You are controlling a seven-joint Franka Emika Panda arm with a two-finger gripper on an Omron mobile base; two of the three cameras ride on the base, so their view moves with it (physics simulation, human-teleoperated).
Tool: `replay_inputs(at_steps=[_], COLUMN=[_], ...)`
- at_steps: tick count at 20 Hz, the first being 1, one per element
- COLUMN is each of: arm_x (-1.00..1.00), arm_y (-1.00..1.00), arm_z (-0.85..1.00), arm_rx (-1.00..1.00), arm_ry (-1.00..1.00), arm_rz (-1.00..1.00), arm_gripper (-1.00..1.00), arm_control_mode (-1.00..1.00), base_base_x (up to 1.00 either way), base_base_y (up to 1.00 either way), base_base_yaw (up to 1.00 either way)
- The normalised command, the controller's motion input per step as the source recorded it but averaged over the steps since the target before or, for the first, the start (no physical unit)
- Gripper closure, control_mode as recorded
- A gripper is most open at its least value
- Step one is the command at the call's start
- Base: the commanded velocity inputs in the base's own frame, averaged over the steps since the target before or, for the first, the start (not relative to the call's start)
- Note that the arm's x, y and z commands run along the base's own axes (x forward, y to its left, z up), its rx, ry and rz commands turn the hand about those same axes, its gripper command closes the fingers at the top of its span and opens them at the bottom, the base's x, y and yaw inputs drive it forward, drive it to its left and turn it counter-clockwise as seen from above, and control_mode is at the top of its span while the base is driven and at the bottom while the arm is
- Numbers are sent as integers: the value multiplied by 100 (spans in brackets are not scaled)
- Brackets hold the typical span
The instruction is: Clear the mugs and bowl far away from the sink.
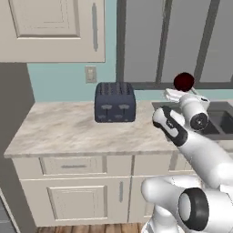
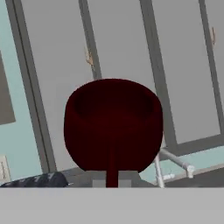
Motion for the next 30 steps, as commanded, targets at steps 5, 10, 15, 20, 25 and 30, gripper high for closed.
replay_inputs(at_steps=[5,10,15,20,25,30], arm_x=[0,0,0,0,0,0], arm_y=[0,0,0,0,0,0], arm_z=[0,0,0,0,0,0], arm_rx=[0,0,0,0,0,0], arm_ry=[0,0,0,0,0,0], arm_rz=[0,0,0,0,0,0], arm_gripper=[100,100,100,100,100,100], arm_control_mode=[100,100,100,100,100,100], base_base_x=[-16,-3,0,0,0,0], base_base_y=[20,4,0,0,0,0], base_base_yaw=[-97,-100,-100,-100,-100,-100])
